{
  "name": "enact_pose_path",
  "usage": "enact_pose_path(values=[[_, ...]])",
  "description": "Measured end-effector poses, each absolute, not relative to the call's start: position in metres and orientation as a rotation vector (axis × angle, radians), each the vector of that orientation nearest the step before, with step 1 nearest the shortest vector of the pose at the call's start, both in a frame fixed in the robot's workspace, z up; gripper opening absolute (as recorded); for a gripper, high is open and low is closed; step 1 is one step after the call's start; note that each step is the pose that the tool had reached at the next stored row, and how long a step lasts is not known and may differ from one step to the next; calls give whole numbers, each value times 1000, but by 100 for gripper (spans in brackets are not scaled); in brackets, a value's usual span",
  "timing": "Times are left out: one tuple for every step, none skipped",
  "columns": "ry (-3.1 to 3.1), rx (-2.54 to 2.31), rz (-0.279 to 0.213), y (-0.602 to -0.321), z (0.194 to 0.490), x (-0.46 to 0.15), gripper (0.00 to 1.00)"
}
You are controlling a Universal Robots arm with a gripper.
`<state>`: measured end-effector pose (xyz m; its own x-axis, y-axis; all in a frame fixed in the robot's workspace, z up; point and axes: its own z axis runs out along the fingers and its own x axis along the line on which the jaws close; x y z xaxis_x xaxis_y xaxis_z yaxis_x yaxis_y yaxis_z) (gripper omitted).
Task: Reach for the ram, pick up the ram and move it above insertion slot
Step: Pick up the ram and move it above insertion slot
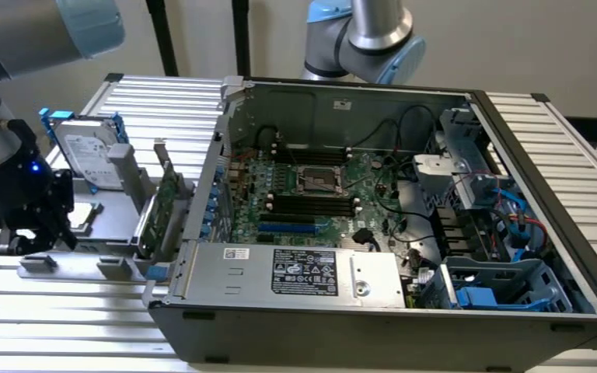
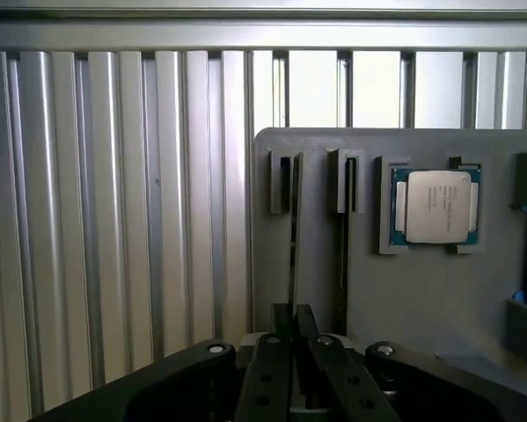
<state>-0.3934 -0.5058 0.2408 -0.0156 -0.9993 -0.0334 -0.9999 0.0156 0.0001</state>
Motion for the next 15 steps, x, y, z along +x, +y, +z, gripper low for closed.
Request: enact_pose_path(values=[[2216, -2192, 38, -506, 245, -393, 14], [2209, -2197, 40, -506, 248, -392, 14], [2201, -2203, 43, -506, 252, -392, 14], [2193, -2209, 45, -506, 256, -391, 14], [2185, -2215, 48, -506, 259, -391, 14], [2177, -2221, 50, -506, 263, -390, 14], [2170, -2226, 52, -506, 266, -390, 14], [2163, -2230, 55, -506, 270, -389, 14], [2158, -2234, 57, -506, 273, -388, 14], [2152, -2236, 60, -506, 276, -387, 14], [2148, -2238, 62, -506, 280, -385, 14], [2144, -2240, 64, -506, 283, -384, 14], [2140, -2242, 67, -506, 286, -382, 14], [2136, -2243, 69, -506, 290, -381, 14], [2133, -2244, 72, -506, 293, -379, 14]])
